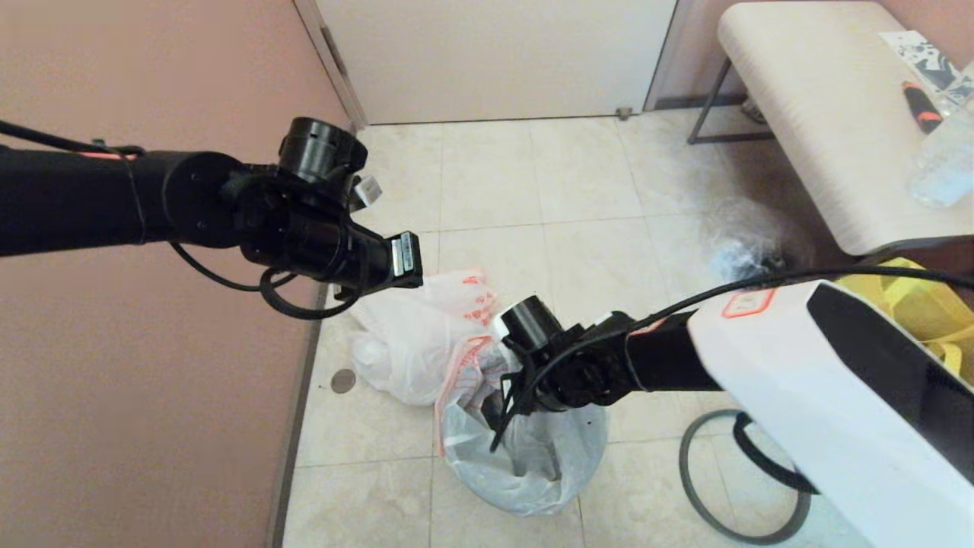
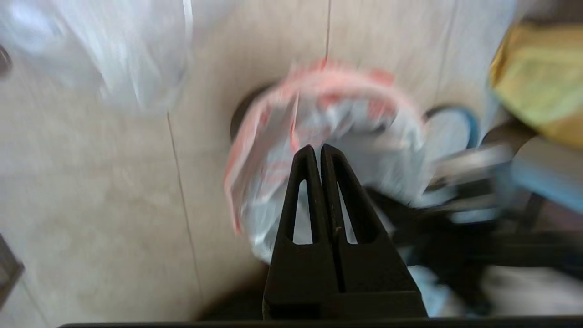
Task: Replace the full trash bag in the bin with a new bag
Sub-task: Put the new garbage bag on the trash can
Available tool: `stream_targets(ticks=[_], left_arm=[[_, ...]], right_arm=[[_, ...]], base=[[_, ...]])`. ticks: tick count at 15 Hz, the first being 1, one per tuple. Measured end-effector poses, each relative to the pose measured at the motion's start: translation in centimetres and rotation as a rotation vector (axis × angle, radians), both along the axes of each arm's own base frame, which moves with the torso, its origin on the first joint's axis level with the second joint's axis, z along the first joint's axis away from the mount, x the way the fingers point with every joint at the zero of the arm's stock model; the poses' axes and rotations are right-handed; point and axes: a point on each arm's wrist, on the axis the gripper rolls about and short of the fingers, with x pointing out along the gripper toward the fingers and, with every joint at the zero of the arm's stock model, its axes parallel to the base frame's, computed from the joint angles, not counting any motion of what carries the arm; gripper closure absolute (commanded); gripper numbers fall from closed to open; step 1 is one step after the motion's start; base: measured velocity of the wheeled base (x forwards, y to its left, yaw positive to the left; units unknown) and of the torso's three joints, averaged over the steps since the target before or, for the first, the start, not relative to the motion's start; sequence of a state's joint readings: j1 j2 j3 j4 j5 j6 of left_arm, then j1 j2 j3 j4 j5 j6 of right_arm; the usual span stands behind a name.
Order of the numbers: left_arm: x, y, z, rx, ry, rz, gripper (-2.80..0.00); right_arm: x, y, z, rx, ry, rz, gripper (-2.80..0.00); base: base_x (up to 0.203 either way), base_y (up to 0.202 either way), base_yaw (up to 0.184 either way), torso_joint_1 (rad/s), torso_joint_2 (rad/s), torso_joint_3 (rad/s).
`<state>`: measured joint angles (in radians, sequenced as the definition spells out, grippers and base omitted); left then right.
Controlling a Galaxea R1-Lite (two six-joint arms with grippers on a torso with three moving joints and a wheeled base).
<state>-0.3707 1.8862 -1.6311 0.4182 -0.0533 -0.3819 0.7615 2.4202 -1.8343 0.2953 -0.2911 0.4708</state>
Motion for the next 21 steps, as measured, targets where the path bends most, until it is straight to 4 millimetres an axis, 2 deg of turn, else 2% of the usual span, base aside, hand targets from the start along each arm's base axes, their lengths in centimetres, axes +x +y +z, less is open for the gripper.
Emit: stream_targets(ticks=[2,6,8,10,12,15,17,19,21], left_arm=[[0.0,0.2,1.5,-0.008,-0.010,0.000,0.00],[-0.4,0.3,2.8,-0.028,-0.033,-0.005,0.00],[-0.9,0.5,3.5,-0.040,-0.054,-0.006,0.00],[-1.3,0.7,4.0,-0.047,-0.065,-0.004,0.00],[-1.4,0.8,4.1,-0.049,-0.071,-0.004,0.00],[-1.5,0.8,4.2,-0.051,-0.076,-0.003,0.00],[-1.6,0.8,4.4,-0.053,-0.079,-0.005,0.00],[-2.1,1.0,4.9,-0.058,-0.092,-0.006,0.00],[-3.0,1.1,5.5,-0.078,-0.096,-0.038,0.00]], right_arm=[[0.9,1.5,-3.0,-0.069,-0.008,0.036,0.00],[2.7,2.9,-10.2,-0.248,-0.096,0.177,0.00],[4.5,2.4,-13.2,-0.329,-0.186,0.280,0.00],[6.1,1.5,-15.4,-0.417,-0.276,0.379,0.00],[6.9,0.5,-17.0,-0.475,-0.286,0.448,0.00],[7.1,0.0,-17.7,-0.478,-0.272,0.462,0.00],[6.9,0.3,-17.4,-0.465,-0.279,0.459,0.00],[5.8,1.4,-15.6,-0.417,-0.281,0.442,0.00],[3.3,2.5,-12.4,-0.346,-0.240,0.416,0.00]], base=[[0.000,0.000,0.000,0.000,0.00,0.000],[0.000,0.000,0.000,0.000,0.00,0.000],[0.000,0.000,0.000,0.000,0.00,0.000],[0.000,0.000,0.000,0.000,0.00,0.000],[0.000,0.000,0.000,0.000,0.00,0.000],[0.000,0.000,0.000,0.000,0.00,0.000],[0.000,0.000,0.000,0.000,0.00,0.000],[0.000,0.000,0.000,0.000,0.00,0.000],[0.000,0.000,0.000,0.000,0.00,0.000]])
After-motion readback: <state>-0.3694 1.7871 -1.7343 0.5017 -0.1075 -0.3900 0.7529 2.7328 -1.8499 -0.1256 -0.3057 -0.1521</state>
